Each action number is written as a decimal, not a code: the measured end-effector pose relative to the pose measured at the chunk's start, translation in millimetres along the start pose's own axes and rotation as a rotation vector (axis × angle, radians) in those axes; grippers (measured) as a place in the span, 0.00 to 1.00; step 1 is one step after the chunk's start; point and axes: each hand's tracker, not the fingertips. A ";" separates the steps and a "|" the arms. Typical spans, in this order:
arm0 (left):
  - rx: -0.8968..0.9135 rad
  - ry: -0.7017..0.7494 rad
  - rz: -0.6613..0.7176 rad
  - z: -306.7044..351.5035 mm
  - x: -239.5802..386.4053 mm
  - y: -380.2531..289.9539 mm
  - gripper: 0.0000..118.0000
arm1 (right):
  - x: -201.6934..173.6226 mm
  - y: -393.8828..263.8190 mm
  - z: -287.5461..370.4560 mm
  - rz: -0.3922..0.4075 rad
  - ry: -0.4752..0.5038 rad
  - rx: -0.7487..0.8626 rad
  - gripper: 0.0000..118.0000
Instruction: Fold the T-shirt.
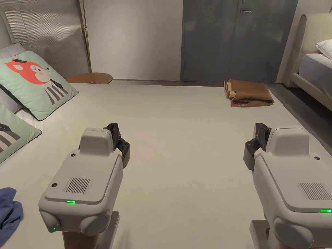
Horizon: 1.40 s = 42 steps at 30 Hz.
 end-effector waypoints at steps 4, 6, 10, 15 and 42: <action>0.005 0.009 0.001 0.3 -0.2 -0.5 0.00 | -0.7 1.8 1.2 0.002 -0.006 -0.006 0.09; -0.002 0.008 0.009 0.1 -1.4 0.3 0.01 | -0.7 2.8 2.3 0.003 -0.007 -0.008 0.24; -0.009 0.004 0.029 -0.9 -3.6 0.2 0.57 | -0.1 1.8 1.1 0.005 -0.016 -0.022 0.69; -0.013 -0.006 0.042 -1.0 -5.0 0.9 0.92 | 0.6 1.6 2.6 0.012 -0.041 -0.022 1.00; -0.006 0.004 0.038 2.3 -8.3 0.7 0.92 | 2.2 0.0 1.5 -0.002 -0.043 -0.008 1.00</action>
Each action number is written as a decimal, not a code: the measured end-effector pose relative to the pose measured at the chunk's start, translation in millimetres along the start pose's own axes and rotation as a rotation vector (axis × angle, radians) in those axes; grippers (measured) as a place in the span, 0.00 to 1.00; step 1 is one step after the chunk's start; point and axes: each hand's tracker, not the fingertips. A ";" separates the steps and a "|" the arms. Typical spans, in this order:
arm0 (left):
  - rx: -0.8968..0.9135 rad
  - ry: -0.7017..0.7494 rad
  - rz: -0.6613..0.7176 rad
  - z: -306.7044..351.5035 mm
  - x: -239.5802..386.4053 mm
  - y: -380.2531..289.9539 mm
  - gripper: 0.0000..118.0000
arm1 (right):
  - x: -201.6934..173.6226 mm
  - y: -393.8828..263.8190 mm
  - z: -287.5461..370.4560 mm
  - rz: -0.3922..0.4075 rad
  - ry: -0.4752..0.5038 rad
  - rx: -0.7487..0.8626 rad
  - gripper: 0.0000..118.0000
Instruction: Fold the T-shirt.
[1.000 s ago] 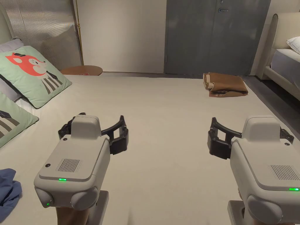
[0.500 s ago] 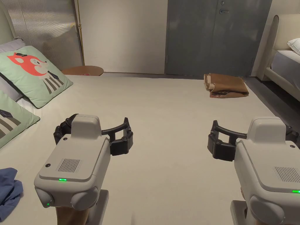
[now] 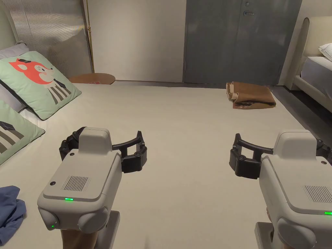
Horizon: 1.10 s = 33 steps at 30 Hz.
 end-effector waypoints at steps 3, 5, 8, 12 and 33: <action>0.002 0.002 0.000 0.0 -0.6 0.0 0.92 | 0.7 -0.7 0.0 -0.001 -0.002 -0.001 1.00; 0.002 0.001 0.005 0.1 -1.1 0.3 0.92 | 1.0 -0.8 0.3 -0.002 -0.002 0.001 1.00; -0.002 -0.001 0.005 -0.5 -1.3 0.7 0.92 | 1.3 -0.4 1.4 -0.001 -0.003 0.002 1.00; -0.003 -0.001 0.008 0.5 -1.3 1.8 0.92 | 1.2 0.0 2.0 0.000 -0.002 0.003 1.00; -0.005 0.003 0.008 1.3 -4.1 1.7 0.92 | 0.0 -0.8 3.4 0.001 0.003 0.000 1.00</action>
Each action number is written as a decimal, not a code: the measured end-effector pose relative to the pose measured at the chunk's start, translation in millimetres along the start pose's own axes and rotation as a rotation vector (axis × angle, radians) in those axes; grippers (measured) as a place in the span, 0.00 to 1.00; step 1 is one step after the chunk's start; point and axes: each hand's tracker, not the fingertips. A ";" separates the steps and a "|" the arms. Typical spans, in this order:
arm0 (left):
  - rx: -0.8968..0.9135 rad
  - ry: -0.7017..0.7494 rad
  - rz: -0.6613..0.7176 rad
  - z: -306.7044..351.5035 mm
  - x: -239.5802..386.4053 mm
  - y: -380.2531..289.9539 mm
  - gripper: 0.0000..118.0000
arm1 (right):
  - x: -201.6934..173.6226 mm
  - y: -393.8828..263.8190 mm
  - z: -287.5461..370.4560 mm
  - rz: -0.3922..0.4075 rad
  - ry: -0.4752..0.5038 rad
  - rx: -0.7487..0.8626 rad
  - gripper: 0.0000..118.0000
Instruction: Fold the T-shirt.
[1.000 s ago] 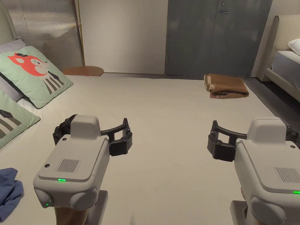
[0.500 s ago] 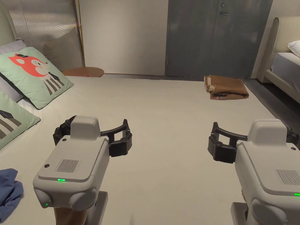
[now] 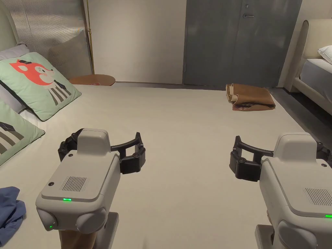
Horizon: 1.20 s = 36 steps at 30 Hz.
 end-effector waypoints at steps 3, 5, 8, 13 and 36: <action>-0.001 0.001 0.000 0.1 -0.8 -0.2 0.92 | 0.2 1.0 1.0 0.000 -0.001 0.000 1.00; -0.004 0.002 -0.001 1.1 -1.0 0.4 0.92 | 0.3 0.8 1.2 -0.003 0.001 -0.001 1.00; -0.005 0.005 0.003 1.3 -1.7 0.6 0.92 | -0.3 1.3 1.3 -0.001 0.002 -0.002 1.00; -0.002 0.003 -0.002 1.7 -1.6 1.4 0.92 | -0.3 1.5 1.1 -0.001 0.003 0.001 1.00; -0.002 -0.002 -0.002 -0.8 -3.2 0.1 0.92 | 0.4 2.0 0.0 0.009 -0.001 0.007 1.00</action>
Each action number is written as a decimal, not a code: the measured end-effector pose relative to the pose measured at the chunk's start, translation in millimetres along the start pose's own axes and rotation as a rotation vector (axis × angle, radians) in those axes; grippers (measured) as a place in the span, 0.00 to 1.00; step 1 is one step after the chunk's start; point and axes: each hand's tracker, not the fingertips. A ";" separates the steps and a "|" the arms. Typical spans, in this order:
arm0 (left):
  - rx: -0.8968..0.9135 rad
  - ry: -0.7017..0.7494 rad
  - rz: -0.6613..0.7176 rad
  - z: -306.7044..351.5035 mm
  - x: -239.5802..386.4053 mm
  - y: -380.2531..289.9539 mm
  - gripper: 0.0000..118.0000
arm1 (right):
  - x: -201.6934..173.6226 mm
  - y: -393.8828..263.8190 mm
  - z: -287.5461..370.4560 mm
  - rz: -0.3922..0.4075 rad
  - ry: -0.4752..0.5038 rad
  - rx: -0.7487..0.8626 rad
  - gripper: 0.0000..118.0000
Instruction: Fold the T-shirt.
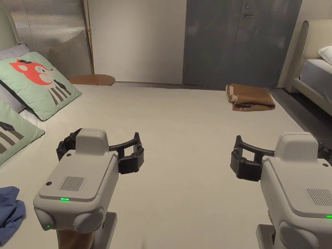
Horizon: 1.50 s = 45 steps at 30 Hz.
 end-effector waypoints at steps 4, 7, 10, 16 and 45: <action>-0.002 -0.002 -0.003 1.1 0.5 0.2 0.92 | 0.4 -0.2 -0.1 -0.003 -0.003 0.001 1.00; -0.003 -0.004 -0.003 1.8 0.9 1.0 0.92 | 0.7 -0.6 0.4 -0.001 -0.002 0.001 1.00; 0.000 -0.002 -0.001 2.4 1.3 1.8 0.92 | 2.7 -0.7 1.5 -0.003 -0.003 0.001 1.00; -0.001 -0.007 0.004 1.7 0.6 1.3 0.92 | 2.6 1.5 2.4 -0.003 -0.002 0.001 1.00; 0.002 -0.015 0.020 3.7 -3.4 3.4 0.92 | 3.9 32.6 -11.6 -0.204 -0.101 -0.413 1.00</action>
